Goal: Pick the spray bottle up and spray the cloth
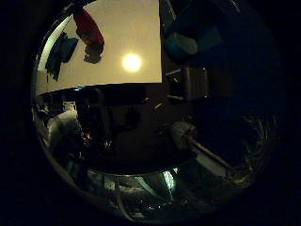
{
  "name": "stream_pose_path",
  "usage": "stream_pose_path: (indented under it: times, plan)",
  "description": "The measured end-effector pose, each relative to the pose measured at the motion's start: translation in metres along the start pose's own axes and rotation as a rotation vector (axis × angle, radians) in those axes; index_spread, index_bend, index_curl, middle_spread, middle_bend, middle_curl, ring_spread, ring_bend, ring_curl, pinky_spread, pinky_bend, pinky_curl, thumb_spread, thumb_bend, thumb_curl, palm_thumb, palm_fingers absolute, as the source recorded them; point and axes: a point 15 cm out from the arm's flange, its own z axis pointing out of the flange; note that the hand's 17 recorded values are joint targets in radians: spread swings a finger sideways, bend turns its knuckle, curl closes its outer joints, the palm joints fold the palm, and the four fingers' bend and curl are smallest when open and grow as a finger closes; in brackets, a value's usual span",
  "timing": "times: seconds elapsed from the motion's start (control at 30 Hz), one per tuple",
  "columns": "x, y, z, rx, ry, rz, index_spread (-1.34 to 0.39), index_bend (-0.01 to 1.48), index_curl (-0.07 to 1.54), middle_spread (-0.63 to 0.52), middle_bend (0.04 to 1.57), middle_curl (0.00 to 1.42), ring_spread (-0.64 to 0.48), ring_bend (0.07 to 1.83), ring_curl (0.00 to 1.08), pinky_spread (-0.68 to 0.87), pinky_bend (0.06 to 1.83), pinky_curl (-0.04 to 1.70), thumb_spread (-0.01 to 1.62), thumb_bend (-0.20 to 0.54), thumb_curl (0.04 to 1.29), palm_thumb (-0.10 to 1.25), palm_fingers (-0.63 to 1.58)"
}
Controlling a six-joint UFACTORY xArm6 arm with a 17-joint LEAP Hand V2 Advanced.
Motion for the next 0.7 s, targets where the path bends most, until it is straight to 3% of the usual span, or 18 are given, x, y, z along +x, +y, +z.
stream_pose_path:
  times: [0.27, 0.7]
  plan:
    - [0.001, 0.007, -0.002, 0.064, -0.028, 0.018, -0.24, 0.13, 0.25, 0.11, 0.23, 0.36, 0.2, 0.3, 0.28, 0.35, 0.28, 0.33, 1.05, -0.029, 0.34, 0.63, 0.14]
    - [0.0, -0.025, 0.004, 0.36, -0.226, 0.084, -0.23, 0.15, 0.25, 0.11, 0.27, 0.37, 0.2, 0.33, 0.28, 0.35, 0.33, 0.33, 1.04, -0.028, 0.33, 0.6, 0.12]
